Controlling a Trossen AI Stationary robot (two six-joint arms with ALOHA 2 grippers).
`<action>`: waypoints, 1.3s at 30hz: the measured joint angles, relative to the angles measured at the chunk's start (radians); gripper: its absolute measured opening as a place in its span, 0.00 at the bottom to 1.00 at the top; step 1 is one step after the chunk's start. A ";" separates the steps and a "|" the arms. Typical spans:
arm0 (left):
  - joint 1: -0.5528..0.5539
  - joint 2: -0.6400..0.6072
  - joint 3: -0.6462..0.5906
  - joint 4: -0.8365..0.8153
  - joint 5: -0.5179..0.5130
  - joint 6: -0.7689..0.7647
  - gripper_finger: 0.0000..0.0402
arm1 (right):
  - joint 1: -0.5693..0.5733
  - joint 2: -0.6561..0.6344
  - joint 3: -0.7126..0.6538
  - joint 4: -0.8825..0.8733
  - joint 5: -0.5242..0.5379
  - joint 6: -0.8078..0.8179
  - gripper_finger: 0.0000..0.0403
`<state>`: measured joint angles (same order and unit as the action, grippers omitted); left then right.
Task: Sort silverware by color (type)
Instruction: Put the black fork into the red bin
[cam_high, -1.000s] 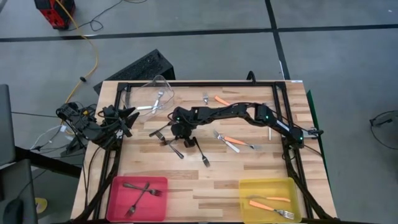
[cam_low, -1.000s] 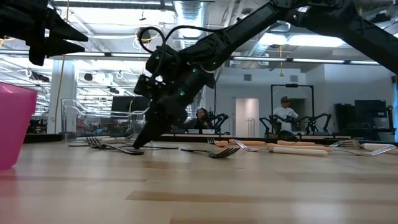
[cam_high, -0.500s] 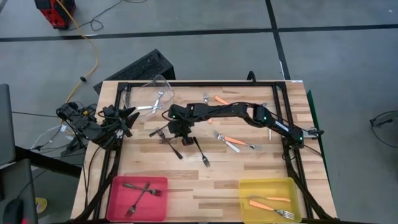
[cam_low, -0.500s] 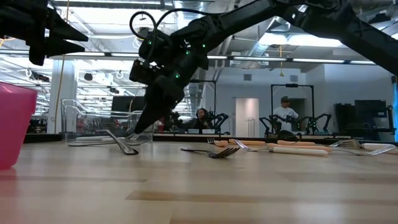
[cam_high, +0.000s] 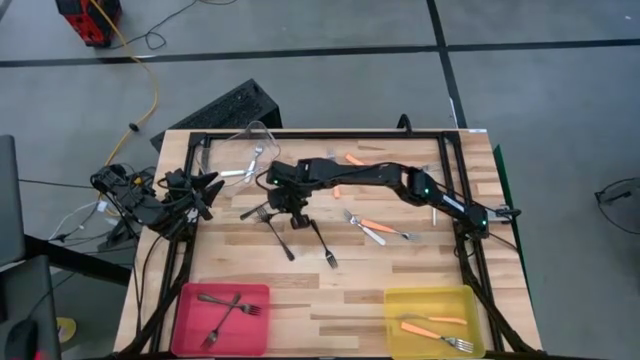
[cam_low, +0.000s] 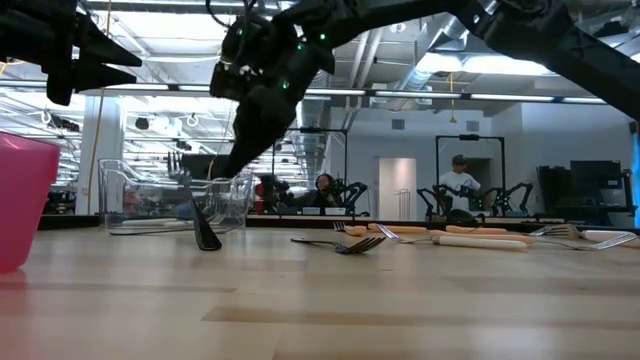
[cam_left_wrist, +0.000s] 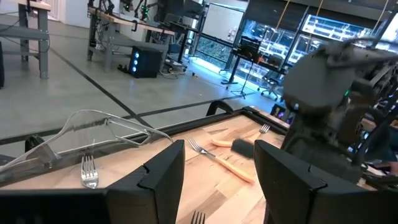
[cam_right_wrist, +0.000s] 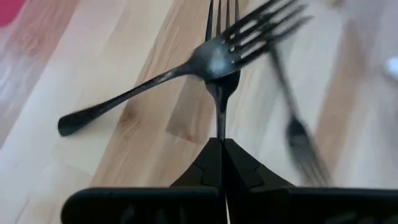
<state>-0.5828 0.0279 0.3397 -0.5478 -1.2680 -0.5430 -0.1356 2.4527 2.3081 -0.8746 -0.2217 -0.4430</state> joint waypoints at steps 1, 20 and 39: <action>0.000 0.000 0.000 0.000 0.000 0.000 0.44 | 0.000 0.000 0.014 -0.001 0.012 0.000 0.05; 0.000 0.000 0.000 0.000 0.002 -0.001 0.44 | -0.003 -0.037 0.046 -0.004 0.072 0.023 0.05; 0.000 0.000 0.000 0.000 0.003 -0.004 0.44 | 0.201 -0.037 0.046 0.308 0.073 0.043 0.05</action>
<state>-0.5829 0.0279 0.3401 -0.5480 -1.2648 -0.5468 0.0649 2.4161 2.3543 -0.5670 -0.1490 -0.4000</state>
